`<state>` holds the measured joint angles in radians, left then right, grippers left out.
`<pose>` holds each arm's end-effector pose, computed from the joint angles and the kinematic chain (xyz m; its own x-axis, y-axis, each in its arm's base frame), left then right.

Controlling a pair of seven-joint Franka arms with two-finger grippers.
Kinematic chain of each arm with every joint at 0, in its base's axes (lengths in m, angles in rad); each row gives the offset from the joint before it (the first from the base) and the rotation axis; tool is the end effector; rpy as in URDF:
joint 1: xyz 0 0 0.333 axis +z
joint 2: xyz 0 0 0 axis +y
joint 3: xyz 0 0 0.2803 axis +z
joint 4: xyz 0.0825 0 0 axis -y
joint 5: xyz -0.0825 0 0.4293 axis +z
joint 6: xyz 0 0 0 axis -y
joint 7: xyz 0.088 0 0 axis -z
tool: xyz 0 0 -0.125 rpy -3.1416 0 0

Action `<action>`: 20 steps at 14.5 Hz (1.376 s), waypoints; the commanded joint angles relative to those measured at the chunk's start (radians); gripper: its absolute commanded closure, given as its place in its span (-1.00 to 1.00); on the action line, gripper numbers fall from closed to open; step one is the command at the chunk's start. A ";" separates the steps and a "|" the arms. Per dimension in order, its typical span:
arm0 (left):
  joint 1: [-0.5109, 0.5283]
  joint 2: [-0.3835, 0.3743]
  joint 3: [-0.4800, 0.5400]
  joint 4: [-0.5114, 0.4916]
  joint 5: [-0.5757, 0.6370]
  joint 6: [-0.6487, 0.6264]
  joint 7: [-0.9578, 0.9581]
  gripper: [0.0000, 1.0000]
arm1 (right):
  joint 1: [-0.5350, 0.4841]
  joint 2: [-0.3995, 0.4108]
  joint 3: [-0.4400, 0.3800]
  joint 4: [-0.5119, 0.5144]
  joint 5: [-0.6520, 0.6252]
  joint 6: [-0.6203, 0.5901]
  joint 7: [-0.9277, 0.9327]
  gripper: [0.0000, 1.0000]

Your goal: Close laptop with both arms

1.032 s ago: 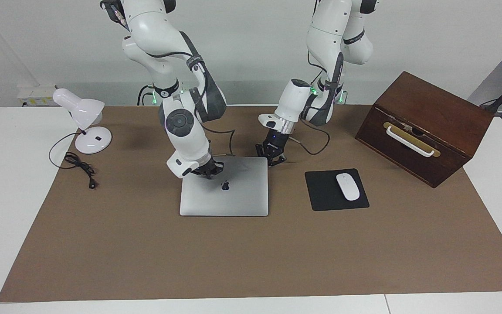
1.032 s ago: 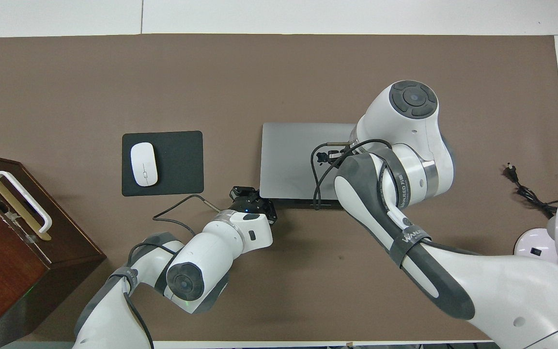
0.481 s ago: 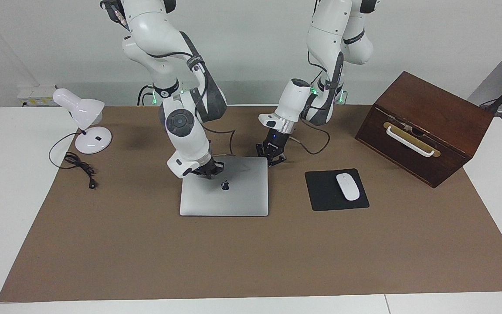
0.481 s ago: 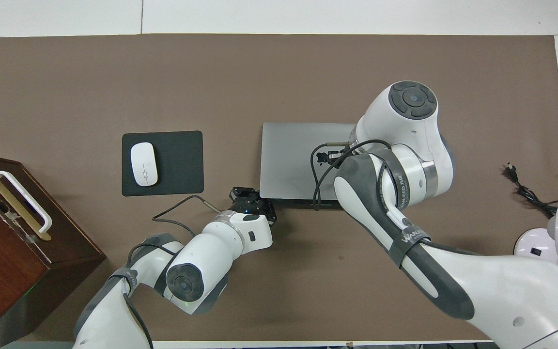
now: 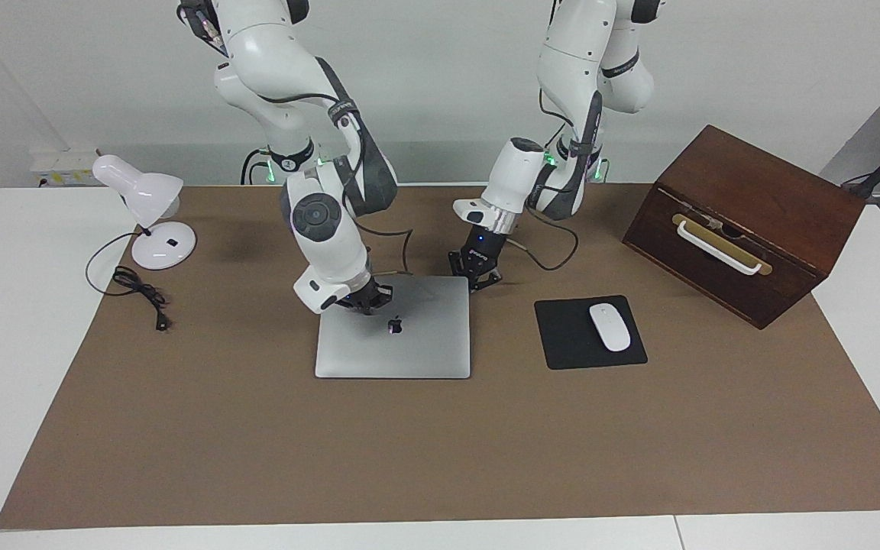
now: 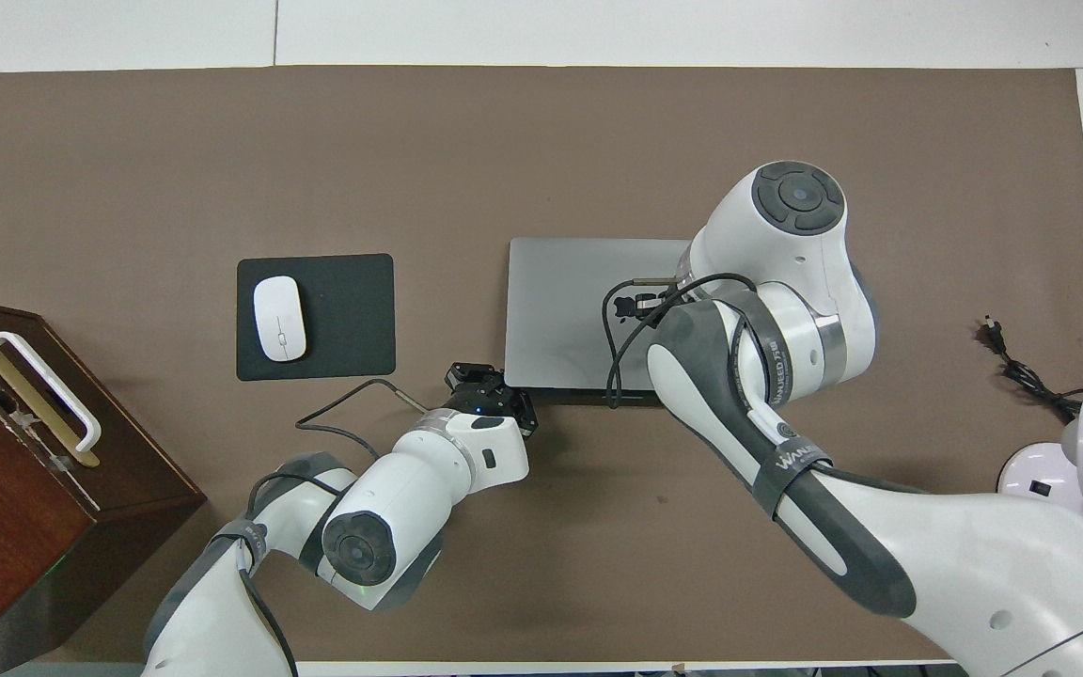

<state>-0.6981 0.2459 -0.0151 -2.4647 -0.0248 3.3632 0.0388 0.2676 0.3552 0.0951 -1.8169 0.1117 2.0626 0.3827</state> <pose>0.4163 -0.3569 0.1833 0.5930 -0.5289 0.6071 -0.6601 -0.7511 -0.0095 0.6052 0.2363 0.2600 0.9857 -0.0757 -0.1504 -0.0875 -0.9934 -0.0739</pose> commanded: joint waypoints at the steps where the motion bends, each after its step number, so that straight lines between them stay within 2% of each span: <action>1: -0.031 0.024 0.014 -0.082 -0.009 -0.033 0.012 1.00 | -0.001 -0.004 0.003 -0.019 0.025 0.025 0.018 1.00; 6: -0.038 0.024 0.014 -0.083 -0.011 -0.033 0.012 1.00 | -0.001 -0.004 0.003 -0.015 0.025 0.021 0.018 1.00; 14: -0.038 0.023 0.014 -0.083 -0.011 -0.033 0.012 1.00 | -0.021 -0.018 0.000 0.086 0.026 -0.094 0.018 1.00; 20: -0.037 0.023 0.014 -0.082 -0.011 -0.033 0.012 1.00 | -0.047 -0.061 -0.008 0.119 0.026 -0.076 0.013 1.00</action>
<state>-0.7014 0.2457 -0.0123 -2.4651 -0.0248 3.3635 0.0410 0.2395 0.3134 0.0829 -1.7035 0.1117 1.9858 0.3832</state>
